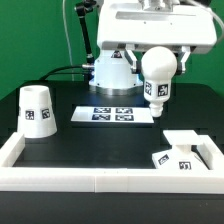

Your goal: Assemble lamp

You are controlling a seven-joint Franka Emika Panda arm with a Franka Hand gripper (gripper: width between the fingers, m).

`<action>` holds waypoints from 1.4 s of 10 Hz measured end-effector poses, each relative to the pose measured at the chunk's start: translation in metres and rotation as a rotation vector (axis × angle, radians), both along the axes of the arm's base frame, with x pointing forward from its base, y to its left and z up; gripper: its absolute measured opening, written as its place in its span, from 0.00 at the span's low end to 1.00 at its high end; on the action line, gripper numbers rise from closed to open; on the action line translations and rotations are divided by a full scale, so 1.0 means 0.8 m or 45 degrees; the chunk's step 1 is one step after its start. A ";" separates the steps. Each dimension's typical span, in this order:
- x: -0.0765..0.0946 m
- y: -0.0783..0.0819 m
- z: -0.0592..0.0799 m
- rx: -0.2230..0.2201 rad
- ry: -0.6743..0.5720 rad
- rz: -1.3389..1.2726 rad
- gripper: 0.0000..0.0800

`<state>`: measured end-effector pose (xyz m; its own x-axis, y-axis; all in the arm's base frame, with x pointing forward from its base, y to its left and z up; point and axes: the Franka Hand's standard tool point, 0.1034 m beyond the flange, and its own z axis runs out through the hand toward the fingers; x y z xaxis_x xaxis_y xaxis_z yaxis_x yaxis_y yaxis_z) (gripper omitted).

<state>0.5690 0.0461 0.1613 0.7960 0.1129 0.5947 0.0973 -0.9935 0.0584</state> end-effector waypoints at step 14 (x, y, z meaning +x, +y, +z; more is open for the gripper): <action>0.039 0.052 -0.012 0.024 -0.024 0.041 0.72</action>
Offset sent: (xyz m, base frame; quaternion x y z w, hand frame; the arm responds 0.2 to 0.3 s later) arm 0.0230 0.0192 0.0056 0.0082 0.0092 0.0089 0.9999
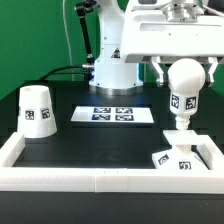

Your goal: Assemble lamp

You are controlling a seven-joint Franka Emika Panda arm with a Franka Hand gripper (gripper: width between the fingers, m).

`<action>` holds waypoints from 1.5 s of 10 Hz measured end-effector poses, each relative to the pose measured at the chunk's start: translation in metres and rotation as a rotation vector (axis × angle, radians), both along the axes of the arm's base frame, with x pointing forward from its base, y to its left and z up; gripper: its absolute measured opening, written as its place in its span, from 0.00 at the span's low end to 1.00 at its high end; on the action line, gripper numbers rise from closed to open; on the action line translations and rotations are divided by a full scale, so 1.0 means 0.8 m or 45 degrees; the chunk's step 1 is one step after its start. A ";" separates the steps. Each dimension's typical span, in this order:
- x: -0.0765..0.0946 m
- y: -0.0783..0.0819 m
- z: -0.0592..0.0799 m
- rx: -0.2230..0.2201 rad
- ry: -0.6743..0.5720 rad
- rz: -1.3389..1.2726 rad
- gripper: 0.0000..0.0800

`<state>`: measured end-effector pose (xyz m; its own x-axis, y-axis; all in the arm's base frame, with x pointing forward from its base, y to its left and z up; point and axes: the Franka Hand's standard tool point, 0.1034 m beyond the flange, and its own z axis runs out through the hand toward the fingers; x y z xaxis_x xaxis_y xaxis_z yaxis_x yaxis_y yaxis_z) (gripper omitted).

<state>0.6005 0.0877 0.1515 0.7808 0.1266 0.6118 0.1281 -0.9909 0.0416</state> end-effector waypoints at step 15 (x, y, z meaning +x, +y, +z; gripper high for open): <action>-0.015 0.008 -0.046 -0.023 0.051 0.023 0.72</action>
Offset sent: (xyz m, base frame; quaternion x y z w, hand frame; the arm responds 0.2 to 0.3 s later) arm -0.0048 0.0065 -0.0080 -0.0097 0.0076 0.0086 0.9999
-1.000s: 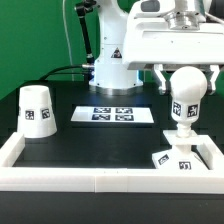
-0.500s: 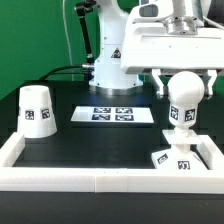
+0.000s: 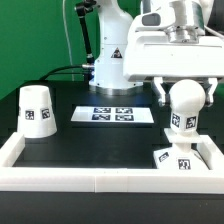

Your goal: Assemble lamp

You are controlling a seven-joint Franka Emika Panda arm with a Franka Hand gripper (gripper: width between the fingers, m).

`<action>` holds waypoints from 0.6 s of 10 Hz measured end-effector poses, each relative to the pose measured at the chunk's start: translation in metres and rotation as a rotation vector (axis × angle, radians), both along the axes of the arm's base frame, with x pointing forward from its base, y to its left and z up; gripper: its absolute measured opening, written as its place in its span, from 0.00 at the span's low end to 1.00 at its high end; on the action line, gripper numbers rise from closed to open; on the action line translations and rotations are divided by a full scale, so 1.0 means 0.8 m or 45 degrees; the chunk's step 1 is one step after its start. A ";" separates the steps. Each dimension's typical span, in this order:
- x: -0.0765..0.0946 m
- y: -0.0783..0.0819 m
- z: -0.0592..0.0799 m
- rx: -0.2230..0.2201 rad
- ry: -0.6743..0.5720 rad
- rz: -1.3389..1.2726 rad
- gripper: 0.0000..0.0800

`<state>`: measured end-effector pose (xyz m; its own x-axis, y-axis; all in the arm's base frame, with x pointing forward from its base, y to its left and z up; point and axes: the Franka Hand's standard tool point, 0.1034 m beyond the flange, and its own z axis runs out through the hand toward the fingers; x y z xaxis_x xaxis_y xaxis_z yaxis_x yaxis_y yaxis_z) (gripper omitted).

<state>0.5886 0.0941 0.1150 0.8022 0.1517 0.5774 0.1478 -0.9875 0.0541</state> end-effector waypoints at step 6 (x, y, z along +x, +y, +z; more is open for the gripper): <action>-0.007 -0.005 -0.006 -0.002 0.029 -0.007 0.86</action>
Offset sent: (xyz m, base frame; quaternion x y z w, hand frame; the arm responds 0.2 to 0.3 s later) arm -0.0108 -0.0015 -0.0049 -0.0043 -0.0029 0.0038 1.0000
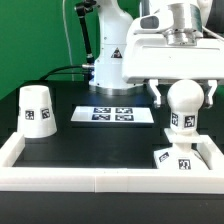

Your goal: Assemble lamp

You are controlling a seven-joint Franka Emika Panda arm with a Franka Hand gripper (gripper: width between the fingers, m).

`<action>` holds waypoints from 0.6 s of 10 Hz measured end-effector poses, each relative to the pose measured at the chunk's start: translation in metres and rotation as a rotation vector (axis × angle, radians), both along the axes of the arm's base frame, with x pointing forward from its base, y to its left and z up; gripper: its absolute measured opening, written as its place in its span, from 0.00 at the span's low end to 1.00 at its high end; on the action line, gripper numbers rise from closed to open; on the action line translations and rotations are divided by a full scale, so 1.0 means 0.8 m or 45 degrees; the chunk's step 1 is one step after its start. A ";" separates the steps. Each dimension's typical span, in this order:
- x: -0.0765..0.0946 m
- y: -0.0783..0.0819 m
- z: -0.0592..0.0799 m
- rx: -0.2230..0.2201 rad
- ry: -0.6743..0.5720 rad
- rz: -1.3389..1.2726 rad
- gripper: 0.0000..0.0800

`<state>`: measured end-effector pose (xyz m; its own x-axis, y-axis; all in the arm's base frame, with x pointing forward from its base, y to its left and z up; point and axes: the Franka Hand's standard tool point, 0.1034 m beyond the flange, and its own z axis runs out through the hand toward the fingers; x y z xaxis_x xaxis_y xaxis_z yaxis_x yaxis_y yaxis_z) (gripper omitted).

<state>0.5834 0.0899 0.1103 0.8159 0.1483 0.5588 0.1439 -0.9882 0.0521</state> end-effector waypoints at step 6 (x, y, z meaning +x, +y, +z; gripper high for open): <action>0.000 0.004 0.019 0.018 0.049 0.006 0.87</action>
Offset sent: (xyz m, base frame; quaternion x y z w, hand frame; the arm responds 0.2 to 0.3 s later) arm -0.0017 -0.0005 0.0140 0.0033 -0.0319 0.0051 0.9995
